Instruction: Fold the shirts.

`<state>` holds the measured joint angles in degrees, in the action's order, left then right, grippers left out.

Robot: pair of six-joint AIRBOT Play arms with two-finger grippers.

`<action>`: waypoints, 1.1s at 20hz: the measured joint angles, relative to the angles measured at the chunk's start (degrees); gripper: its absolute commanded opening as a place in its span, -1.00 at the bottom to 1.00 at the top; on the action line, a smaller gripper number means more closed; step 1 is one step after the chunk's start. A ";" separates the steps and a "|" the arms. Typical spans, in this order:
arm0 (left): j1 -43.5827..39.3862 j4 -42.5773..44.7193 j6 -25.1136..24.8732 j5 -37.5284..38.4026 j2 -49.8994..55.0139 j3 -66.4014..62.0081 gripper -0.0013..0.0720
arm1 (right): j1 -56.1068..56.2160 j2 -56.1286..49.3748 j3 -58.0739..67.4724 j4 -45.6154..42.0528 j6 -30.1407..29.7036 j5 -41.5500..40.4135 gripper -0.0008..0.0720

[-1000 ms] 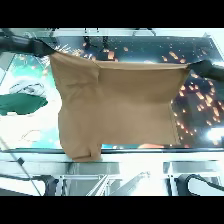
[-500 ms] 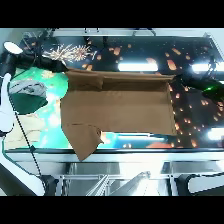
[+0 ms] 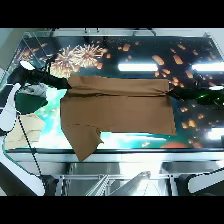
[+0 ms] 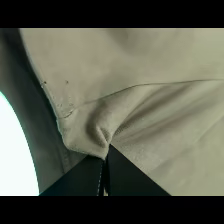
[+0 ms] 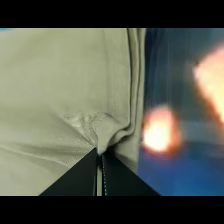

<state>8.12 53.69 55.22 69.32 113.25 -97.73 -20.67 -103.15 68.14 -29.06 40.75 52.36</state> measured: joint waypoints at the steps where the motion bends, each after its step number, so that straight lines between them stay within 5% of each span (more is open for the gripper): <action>1: 0.04 0.57 0.24 0.09 0.00 0.59 -0.47 | 0.00 -0.09 0.00 -0.57 0.22 0.46 -0.03; 2: 0.20 1.14 0.63 0.55 0.00 0.74 -0.04 | -0.07 -0.11 0.09 -0.39 0.63 1.92 0.07; 3: 0.55 1.42 1.62 1.77 0.02 0.31 -0.03 | -0.26 -0.02 0.17 -0.57 1.05 2.60 0.07; 10: 7.72 1.64 8.87 17.09 -5.11 -1.70 -0.19 | -9.70 6.10 -2.58 -5.07 3.48 18.32 0.06; 17: 15.28 1.84 9.29 15.21 -23.89 30.47 -0.18 | -17.73 16.87 -23.34 -16.02 5.97 20.33 0.06; 22: 17.55 1.75 9.03 12.59 -29.24 46.62 -0.18 | -17.20 19.26 -32.30 -15.56 7.28 17.42 0.02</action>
<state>25.67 55.44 64.25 81.91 84.01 -51.11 -37.87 -83.90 35.83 -44.62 48.03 69.78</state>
